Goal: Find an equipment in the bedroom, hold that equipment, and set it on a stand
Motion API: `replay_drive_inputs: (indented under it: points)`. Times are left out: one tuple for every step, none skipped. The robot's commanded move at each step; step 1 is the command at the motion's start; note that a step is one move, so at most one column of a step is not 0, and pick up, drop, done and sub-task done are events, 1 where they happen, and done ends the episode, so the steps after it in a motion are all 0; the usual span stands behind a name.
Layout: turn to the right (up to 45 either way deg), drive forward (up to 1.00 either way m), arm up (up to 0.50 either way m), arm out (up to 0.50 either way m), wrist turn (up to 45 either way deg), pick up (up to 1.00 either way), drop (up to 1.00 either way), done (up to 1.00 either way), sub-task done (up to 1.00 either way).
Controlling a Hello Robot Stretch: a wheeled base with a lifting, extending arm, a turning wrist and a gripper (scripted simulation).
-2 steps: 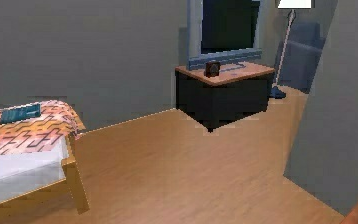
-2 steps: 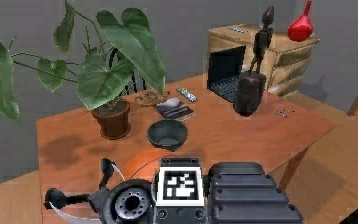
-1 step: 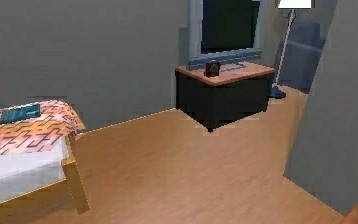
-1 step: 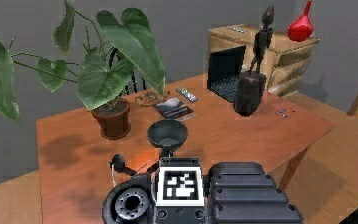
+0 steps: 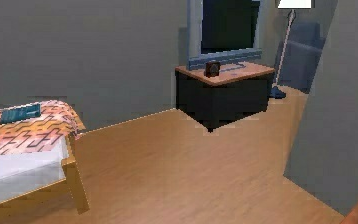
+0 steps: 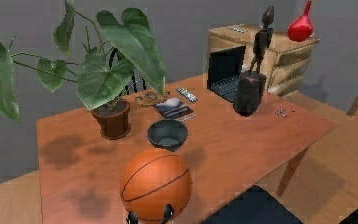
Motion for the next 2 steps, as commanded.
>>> replay_drive_inputs:
  points:
    - [0.0,0.00,0.00,0.00,0.0,1.00,0.00,0.00,0.00]
    - [0.0,0.00,0.10,0.00,0.0,0.00,0.00,0.00,0.00]
